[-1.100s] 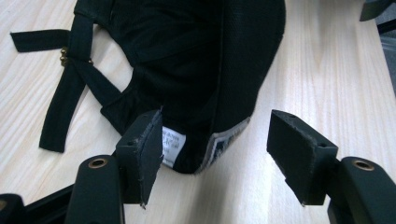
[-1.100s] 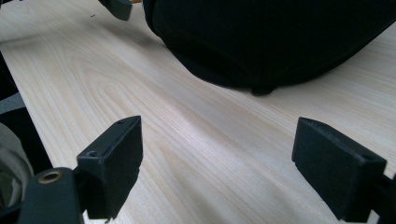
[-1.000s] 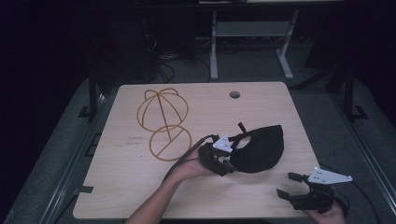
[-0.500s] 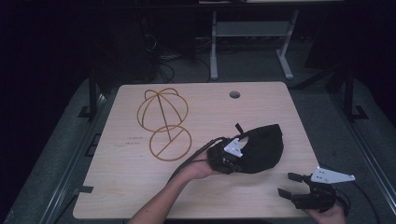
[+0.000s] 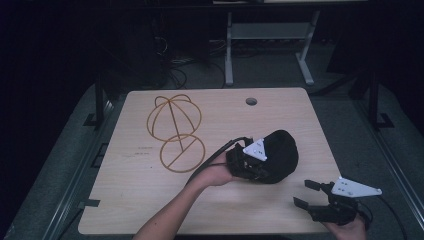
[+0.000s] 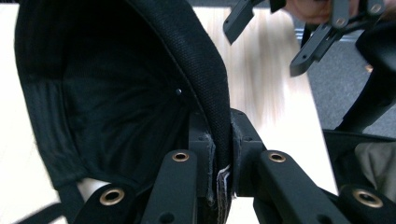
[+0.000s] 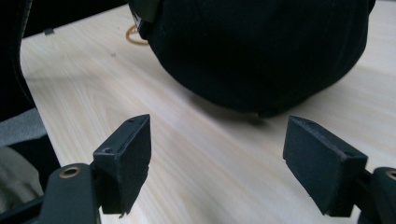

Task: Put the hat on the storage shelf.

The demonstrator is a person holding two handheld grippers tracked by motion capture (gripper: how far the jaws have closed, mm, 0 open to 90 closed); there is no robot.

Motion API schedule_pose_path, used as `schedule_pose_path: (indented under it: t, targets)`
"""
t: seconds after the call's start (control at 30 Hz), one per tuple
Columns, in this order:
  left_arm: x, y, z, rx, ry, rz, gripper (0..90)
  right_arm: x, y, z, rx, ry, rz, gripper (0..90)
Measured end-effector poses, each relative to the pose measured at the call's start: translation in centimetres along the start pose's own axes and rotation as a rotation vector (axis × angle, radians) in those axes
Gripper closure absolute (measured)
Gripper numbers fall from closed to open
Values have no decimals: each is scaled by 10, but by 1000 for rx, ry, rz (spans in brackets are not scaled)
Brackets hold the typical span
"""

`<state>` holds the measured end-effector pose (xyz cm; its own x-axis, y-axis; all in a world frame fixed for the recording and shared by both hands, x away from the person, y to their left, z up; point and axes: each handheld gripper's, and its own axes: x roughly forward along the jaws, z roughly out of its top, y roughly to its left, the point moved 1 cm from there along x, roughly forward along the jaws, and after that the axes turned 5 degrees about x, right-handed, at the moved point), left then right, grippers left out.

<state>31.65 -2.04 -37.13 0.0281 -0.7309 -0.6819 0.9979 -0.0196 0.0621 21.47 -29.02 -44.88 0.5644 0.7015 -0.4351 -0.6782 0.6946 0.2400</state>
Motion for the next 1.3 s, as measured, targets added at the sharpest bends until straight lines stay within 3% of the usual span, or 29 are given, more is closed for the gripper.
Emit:
schedule_pose_path:
  t: [0.17, 0.43, 0.6, 0.73, 0.93, 1.1, 1.2, 1.23, 1.27, 1.3]
  targets:
    - [-10, 1, 13, 7, -25, -9, 818, 1, 2, 10, -19, -25, -7, 229]
    - [-22, 1, 25, 16, -54, -57, 817, -3, 0, 37, -70, -98, -63, 221]
    - [-23, -7, 29, 74, -40, -100, 816, -3, -4, 50, -98, -106, -80, 220]
    - [-25, -11, 38, 124, -42, -99, 816, -2, -5, 54, -120, -104, -43, 212]
    - [-36, -18, 55, 190, -31, -94, 816, -6, -3, 59, -112, -129, -8, 232]
    - [-40, -26, 69, 251, -28, -103, 818, -9, 1, 63, -131, -143, 32, 344]
    - [-42, -29, 74, 272, -29, -105, 817, -9, 3, 63, -138, -148, 64, 476]
    - [-43, -30, 74, 270, -33, -105, 818, -9, 3, 63, -148, -162, 84, 596]
    - [-43, -30, 73, 265, -32, -103, 817, -9, 3, 63, -150, -164, 93, 651]
    - [-43, -30, 73, 265, -32, -103, 817, -9, 3, 63, -150, -164, 93, 651]
